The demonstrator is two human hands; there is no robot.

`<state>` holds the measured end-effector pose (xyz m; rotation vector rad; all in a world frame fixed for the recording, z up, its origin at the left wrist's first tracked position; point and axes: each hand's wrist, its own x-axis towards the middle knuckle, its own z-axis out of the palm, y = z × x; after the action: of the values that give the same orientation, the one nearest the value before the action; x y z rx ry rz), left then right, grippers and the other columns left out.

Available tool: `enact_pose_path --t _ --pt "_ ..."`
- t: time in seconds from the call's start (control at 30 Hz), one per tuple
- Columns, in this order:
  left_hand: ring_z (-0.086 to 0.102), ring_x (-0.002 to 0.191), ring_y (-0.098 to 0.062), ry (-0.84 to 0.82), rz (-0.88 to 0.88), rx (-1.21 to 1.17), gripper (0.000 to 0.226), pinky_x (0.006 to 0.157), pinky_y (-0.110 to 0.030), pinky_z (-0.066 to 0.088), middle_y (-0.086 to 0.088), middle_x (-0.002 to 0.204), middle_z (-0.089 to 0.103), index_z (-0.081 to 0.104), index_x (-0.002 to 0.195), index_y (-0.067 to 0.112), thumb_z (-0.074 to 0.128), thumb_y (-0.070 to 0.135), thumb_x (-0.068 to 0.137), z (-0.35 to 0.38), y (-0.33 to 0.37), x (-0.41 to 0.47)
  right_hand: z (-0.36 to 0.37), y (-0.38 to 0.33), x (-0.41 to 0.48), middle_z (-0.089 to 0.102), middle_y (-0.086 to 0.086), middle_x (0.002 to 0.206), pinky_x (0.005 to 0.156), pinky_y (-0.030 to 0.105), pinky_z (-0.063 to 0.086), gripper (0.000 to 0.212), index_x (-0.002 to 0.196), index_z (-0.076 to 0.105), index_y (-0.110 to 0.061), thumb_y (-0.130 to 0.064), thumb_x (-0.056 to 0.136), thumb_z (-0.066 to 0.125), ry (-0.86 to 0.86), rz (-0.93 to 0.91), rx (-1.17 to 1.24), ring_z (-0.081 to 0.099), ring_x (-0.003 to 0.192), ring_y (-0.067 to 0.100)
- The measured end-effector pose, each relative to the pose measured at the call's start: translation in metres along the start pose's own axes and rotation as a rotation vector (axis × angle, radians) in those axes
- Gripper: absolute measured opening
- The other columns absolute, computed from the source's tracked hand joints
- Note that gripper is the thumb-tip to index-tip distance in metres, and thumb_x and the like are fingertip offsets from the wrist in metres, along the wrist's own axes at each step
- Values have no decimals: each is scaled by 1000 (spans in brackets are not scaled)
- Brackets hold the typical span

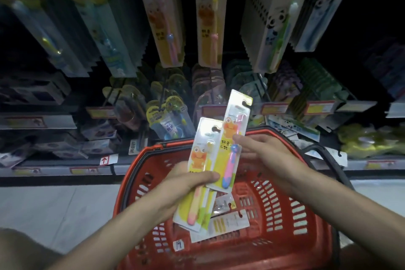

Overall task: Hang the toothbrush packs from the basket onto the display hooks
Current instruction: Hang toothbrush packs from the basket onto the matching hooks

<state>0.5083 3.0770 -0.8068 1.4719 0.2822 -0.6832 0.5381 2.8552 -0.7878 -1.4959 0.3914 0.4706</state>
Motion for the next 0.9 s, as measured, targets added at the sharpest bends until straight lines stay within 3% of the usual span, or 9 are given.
enact_pose_path --t 0.13,0.2,0.3,0.37,0.43,0.57,0.63,0.7,0.9 --pt "75 95 -41 -52 11 -22 30 92 -51 60 -27 108 76 78 111 4 85 14 83 0 -2 7 7 2 3 79 14 110 105 56 53 33 120 68 -1 -23 96 72 -4 -38 65 75 106 34" --pt "74 99 -44 -88 20 -52 39 95 -58 56 -26 110 76 78 112 5 89 26 80 2 -2 7 8 2 3 79 15 109 103 55 54 30 118 68 0 -21 98 70 30 -67 72 75 105 36" --pt "71 89 -34 -87 20 -176 46 78 -43 63 -24 103 68 76 108 -3 86 33 81 5 -2 11 9 2 3 79 18 107 97 50 59 27 115 69 2 -20 99 69 64 -60 71 75 103 37" --pt "73 86 -35 -87 -25 -269 35 76 -43 65 -25 103 69 78 109 -3 75 25 87 8 1 15 9 2 1 79 18 105 96 49 59 27 114 69 3 -19 99 68 81 -59 60 75 103 38" --pt "76 81 -34 -95 -53 -314 35 76 -42 65 -24 101 76 81 105 0 72 18 76 8 2 18 8 2 0 79 18 103 95 49 60 28 115 68 4 -19 100 67 95 -53 48 76 102 37" --pt "75 71 -29 -97 4 -281 17 62 -35 62 -23 86 76 84 86 4 72 14 78 7 3 14 8 0 -1 79 18 102 73 37 61 27 116 66 3 -18 100 67 111 -22 67 77 93 35" --pt "71 87 -34 -98 43 -280 26 70 -35 61 -28 101 73 81 106 3 78 15 82 6 2 13 6 -1 -2 79 19 102 86 42 60 28 116 67 2 -20 98 68 133 -32 75 76 97 36" --pt "67 88 -30 -68 75 -288 38 71 -33 56 -21 101 71 76 118 6 79 19 82 5 4 13 5 -4 -4 79 16 102 93 45 58 26 114 69 -2 -22 98 68 143 -52 88 75 101 37" --pt "73 85 -31 30 164 -343 33 65 -33 59 -13 95 76 71 122 8 73 14 90 11 12 11 11 -12 -9 76 22 110 105 63 50 27 113 69 2 -17 94 71 104 -161 200 71 108 46"
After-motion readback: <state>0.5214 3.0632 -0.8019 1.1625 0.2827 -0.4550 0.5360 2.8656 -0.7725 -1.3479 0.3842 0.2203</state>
